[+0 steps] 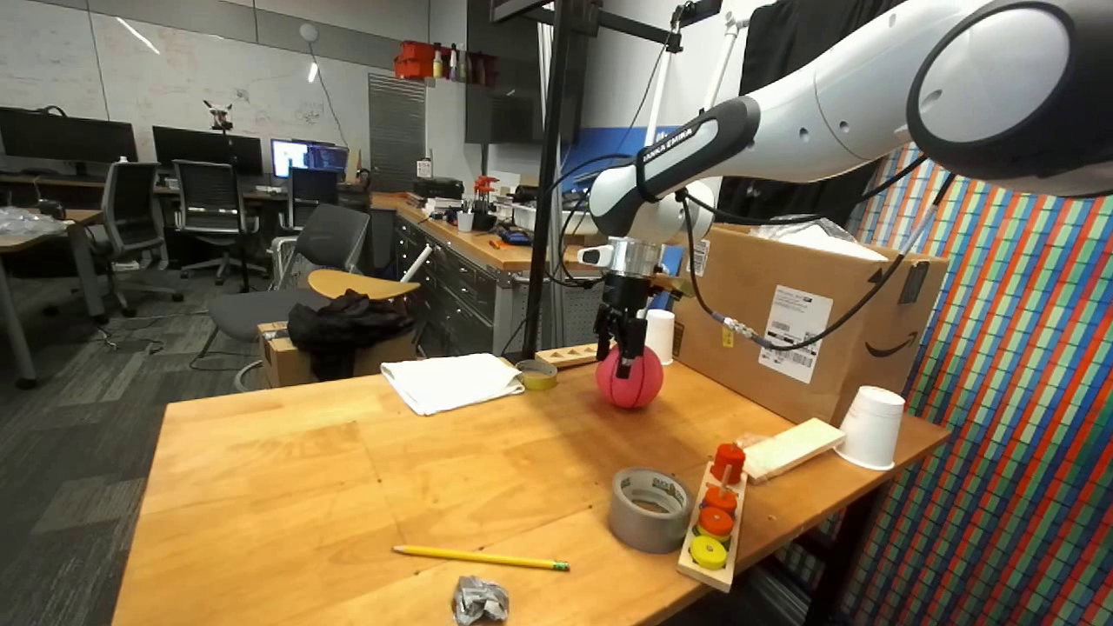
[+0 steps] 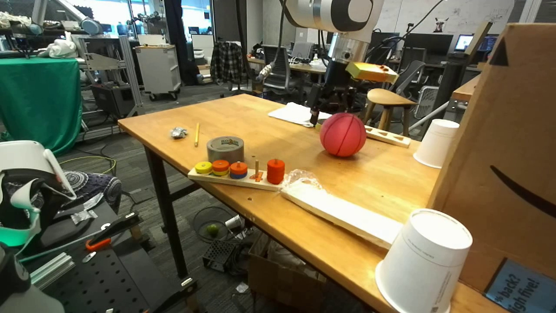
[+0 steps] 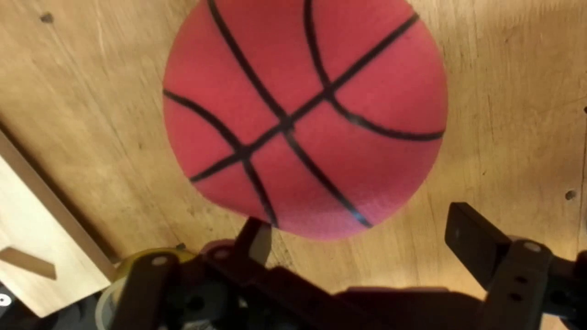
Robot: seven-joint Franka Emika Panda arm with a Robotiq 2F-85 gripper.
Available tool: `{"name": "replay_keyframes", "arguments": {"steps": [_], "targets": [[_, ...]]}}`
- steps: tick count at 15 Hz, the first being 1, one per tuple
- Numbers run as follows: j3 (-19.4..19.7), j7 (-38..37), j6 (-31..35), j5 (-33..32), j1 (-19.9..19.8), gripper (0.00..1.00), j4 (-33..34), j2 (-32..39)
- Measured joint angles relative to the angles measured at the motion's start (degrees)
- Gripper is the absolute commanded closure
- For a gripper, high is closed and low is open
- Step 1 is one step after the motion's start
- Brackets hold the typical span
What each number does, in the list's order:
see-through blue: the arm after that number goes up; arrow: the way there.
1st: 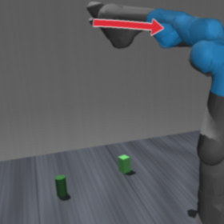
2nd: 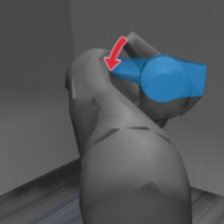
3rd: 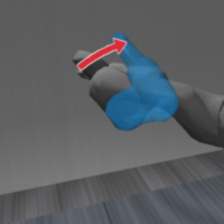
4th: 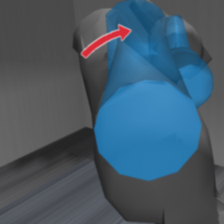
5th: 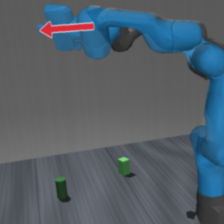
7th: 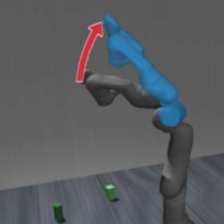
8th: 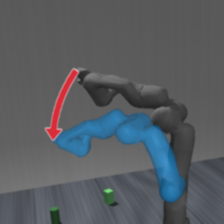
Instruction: Push the basketball between the two cups
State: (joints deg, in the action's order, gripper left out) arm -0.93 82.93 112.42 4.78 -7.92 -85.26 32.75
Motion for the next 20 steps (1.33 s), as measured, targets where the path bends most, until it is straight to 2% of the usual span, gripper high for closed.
{"name": "replay_keyframes", "arguments": {"steps": [2, 5, 10, 13, 17, 20], "targets": [[1.07, -0.86, 1.72, -3.94, 0.02, 0.00, 0.18, -0.15], [3.33, -0.77, 5.93, -13.24, -0.04, 0.00, -1.12, -1.32], [9.66, -1.57, 14.95, -29.71, -0.83, 0.00, -7.22, -4.57], [12.73, -5.23, 22.49, -39.81, -0.94, 0.00, -10.95, -7.28], [12.81, -14.19, 32.06, -49.61, 0.03, 0.00, -15.77, -12.59], [10.30, -19.96, 33.12, -50.13, 1.44, 0.00, -18.64, -17.12]]}}
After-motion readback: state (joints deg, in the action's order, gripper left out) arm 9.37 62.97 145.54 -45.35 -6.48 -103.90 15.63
